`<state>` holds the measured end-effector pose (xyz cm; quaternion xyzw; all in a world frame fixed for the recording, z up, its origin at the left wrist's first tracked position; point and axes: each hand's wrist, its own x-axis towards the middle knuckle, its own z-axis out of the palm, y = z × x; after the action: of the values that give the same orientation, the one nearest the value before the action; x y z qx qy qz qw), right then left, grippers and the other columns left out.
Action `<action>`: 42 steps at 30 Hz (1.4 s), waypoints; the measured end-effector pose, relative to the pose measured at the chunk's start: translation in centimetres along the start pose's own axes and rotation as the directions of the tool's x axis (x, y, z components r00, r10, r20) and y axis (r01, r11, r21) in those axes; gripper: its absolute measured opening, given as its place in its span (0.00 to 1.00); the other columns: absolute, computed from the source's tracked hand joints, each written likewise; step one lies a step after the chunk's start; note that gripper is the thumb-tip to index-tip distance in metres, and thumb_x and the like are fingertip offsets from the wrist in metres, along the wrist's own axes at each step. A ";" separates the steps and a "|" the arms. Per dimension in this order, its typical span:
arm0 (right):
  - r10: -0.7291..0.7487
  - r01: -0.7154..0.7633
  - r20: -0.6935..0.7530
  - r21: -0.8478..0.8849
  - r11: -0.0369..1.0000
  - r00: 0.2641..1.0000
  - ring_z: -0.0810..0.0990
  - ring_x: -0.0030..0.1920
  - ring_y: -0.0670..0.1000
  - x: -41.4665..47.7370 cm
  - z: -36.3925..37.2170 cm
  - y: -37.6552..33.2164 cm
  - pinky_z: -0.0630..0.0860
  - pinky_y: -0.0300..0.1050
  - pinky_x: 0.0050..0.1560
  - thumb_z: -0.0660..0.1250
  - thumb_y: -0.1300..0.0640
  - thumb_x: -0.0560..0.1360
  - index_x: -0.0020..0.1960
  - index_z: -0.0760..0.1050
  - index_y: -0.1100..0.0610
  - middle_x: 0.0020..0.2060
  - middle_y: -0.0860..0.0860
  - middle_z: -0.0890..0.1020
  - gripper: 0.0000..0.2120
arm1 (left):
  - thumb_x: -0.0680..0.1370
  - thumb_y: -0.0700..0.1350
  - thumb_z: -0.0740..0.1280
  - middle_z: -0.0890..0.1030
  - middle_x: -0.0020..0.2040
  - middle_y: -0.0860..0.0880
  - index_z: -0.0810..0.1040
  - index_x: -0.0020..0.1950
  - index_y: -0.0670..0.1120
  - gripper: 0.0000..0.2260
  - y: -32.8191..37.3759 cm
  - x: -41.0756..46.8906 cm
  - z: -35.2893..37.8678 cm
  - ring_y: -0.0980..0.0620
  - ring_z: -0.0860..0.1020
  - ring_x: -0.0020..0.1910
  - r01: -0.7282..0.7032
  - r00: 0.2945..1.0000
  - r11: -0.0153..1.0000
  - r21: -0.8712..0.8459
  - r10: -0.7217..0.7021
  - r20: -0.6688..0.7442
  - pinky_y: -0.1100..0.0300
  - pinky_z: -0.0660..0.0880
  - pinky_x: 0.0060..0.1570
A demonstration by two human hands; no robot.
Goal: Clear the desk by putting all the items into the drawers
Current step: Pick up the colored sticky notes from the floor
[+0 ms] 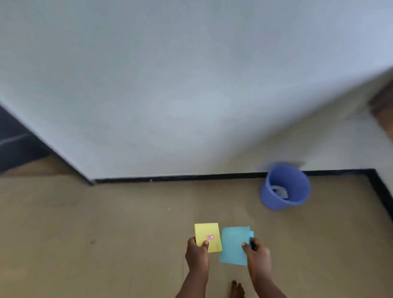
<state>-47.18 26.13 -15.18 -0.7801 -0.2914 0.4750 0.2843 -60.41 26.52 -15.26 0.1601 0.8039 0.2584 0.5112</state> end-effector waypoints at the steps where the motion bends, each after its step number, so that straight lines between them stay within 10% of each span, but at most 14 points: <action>1: 0.008 -0.004 -0.057 0.060 0.998 0.998 0.79 0.38 0.54 0.3 -2.3 -1.1 0.72 0.44 0.37 0.64 0.66 0.75 0.48 0.76 0.60 0.39 0.54 0.81 0.05 | 0.78 0.40 0.65 0.80 0.59 0.40 0.73 0.63 0.38 0.14 2.0 -1.1 1.5 0.41 0.78 0.57 -0.039 0.998 0.998 0.043 0.037 0.043 0.55 0.72 0.54; 16: 0.008 0.154 -0.513 0.273 0.950 0.858 0.77 0.46 0.55 6.2 -31.0 -14.7 0.69 0.43 0.44 0.63 0.62 0.77 0.48 0.73 0.58 0.44 0.54 0.80 0.01 | 0.77 0.36 0.66 0.81 0.50 0.41 0.74 0.44 0.43 0.04 23.1 -15.1 24.2 0.45 0.79 0.42 -0.388 0.825 0.922 -0.011 0.352 0.443 0.57 0.78 0.41; 21: -0.004 0.230 -0.621 0.284 0.931 0.784 0.77 0.46 0.53 7.7 -39.8 -17.3 0.70 0.43 0.43 0.63 0.60 0.77 0.60 0.74 0.60 0.52 0.56 0.81 0.12 | 0.77 0.36 0.66 0.81 0.52 0.40 0.76 0.54 0.37 0.07 28.0 -20.3 32.4 0.43 0.81 0.48 -0.452 0.715 0.890 -0.065 0.405 0.570 0.58 0.80 0.42; 25: 0.038 0.270 -0.737 0.295 0.917 0.675 0.74 0.45 0.52 8.0 -46.0 -18.2 0.70 0.44 0.40 0.61 0.61 0.78 0.64 0.71 0.60 0.56 0.58 0.79 0.15 | 0.76 0.37 0.67 0.82 0.54 0.40 0.77 0.51 0.41 0.04 30.3 -24.2 37.9 0.42 0.82 0.50 -0.528 0.624 0.849 -0.034 0.414 0.663 0.52 0.81 0.51; 37: 0.446 0.104 -0.833 0.500 0.860 0.327 0.77 0.54 0.64 10.0 -56.6 -13.7 0.73 0.52 0.49 0.59 0.65 0.78 0.71 0.60 0.60 0.57 0.68 0.76 0.22 | 0.77 0.34 0.66 0.78 0.61 0.40 0.72 0.65 0.37 0.16 31.8 -31.5 52.0 0.47 0.79 0.50 -0.717 0.369 0.693 0.079 0.281 0.886 0.70 0.76 0.28; 42: 0.606 -0.019 -0.774 0.614 0.789 0.184 0.75 0.58 0.67 11.2 -58.3 -12.8 0.72 0.55 0.55 0.59 0.65 0.78 0.65 0.62 0.66 0.57 0.71 0.75 0.17 | 0.76 0.38 0.68 0.77 0.64 0.43 0.70 0.69 0.42 0.21 32.2 -33.0 57.0 0.45 0.79 0.57 -0.865 0.294 0.479 0.146 0.251 0.922 0.54 0.78 0.57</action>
<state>7.54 33.09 10.14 -0.8481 0.2416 0.0090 0.4716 4.95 49.90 8.16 0.7145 0.3805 0.0395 0.5858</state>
